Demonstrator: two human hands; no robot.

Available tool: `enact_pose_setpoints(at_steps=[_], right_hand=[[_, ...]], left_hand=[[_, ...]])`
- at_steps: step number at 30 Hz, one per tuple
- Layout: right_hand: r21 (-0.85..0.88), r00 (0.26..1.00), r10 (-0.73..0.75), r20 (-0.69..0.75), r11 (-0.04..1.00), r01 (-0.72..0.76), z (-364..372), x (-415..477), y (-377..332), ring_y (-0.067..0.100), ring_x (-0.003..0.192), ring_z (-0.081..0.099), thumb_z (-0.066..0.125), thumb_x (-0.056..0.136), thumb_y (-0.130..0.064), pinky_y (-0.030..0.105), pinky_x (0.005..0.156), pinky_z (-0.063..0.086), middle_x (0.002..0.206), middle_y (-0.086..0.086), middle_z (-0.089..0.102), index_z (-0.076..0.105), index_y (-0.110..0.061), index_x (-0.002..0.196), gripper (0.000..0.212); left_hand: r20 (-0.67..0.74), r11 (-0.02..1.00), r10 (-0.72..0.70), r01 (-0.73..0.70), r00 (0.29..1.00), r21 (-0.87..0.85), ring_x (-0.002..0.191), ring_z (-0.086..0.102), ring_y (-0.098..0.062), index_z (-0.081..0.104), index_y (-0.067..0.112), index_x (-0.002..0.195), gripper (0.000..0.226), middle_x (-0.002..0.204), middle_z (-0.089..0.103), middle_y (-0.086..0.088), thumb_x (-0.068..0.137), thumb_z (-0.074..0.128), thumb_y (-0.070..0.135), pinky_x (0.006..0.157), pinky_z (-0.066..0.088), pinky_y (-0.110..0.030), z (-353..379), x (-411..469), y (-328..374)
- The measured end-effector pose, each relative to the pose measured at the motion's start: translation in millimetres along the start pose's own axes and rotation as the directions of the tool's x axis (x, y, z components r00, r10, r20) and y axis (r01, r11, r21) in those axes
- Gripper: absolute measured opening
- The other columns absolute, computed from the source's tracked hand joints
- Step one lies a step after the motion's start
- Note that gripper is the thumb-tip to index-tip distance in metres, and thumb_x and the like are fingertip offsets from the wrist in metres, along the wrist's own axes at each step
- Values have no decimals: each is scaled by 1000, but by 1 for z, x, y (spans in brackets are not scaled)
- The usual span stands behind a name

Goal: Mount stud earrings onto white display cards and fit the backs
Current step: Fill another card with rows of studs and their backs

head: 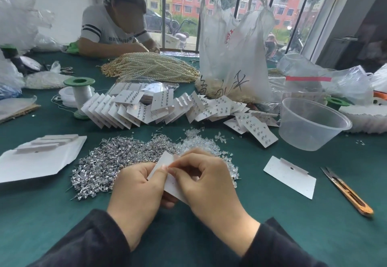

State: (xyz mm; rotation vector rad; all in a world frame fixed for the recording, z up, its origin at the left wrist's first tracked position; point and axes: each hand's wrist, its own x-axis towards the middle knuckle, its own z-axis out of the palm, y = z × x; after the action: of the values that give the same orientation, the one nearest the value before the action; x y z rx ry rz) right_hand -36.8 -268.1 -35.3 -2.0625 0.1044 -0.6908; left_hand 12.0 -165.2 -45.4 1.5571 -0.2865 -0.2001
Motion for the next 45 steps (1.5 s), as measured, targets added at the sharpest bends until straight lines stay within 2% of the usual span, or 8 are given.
enact_pose_setpoints(at_steps=[13,18,24,32,35,39,42,45], right_hand=[[-39,999,-33,25,999,34,1,0,1,3,75,58,70,76,-5,7,66,40,76,-5,64,73,-11,74,7],[-66,999,-47,0,997,47,0,-1,2,5,74,60,70,75,-8,7,64,41,74,-5,65,74,-13,72,8],[-117,998,-53,-44,992,48,-2,0,0,6,68,58,67,74,-8,6,57,38,70,-7,61,69,-14,69,8],[-171,997,-72,4,983,71,-1,-1,0,7,67,54,66,75,-7,6,57,36,70,-7,55,67,-12,70,7],[-162,997,-73,14,984,74,0,-1,-1,8,67,54,65,75,-8,8,58,38,71,-5,58,66,-12,69,7],[-167,996,-89,28,982,93,2,-2,-1,9,66,53,65,75,-8,10,59,39,72,-3,59,64,-11,68,8],[-183,991,-132,3,974,130,2,-3,-2,10,64,52,64,75,-6,13,59,41,72,-2,59,64,-10,68,8],[-222,974,-221,-56,954,204,1,-4,-3,11,68,54,63,76,-3,26,64,46,75,0,58,62,-8,69,8]], left_hand=[[18,998,-40,41,999,-39,36,55,-17,62,-7,63,34,46,57,-12,91,50,9,34,44,-21,-1,1,-1],[17,1000,-20,20,1000,5,36,55,-18,62,-4,59,36,45,58,-12,90,51,10,34,44,-22,-1,2,0],[5,994,9,-10,1000,109,39,60,-24,65,-2,64,29,52,64,-21,87,55,13,38,49,-25,-1,2,-1],[-8,978,69,-66,998,198,38,60,-24,64,-2,63,29,47,63,-16,85,55,14,51,53,-43,-1,1,0],[-7,975,97,-94,995,201,36,59,-23,64,-3,62,30,46,62,-16,85,55,13,48,51,-37,-2,1,0],[0,989,71,-71,997,129,34,55,-21,62,-3,59,33,43,60,-14,87,53,11,36,42,-19,-2,1,-3],[12,995,55,-56,998,86,34,54,-20,59,-3,59,34,42,57,-11,88,52,13,38,42,-19,-3,1,-3],[34,993,100,-102,994,66,36,54,-19,62,3,58,36,42,57,-10,87,55,23,43,47,-26,-3,-1,4]])
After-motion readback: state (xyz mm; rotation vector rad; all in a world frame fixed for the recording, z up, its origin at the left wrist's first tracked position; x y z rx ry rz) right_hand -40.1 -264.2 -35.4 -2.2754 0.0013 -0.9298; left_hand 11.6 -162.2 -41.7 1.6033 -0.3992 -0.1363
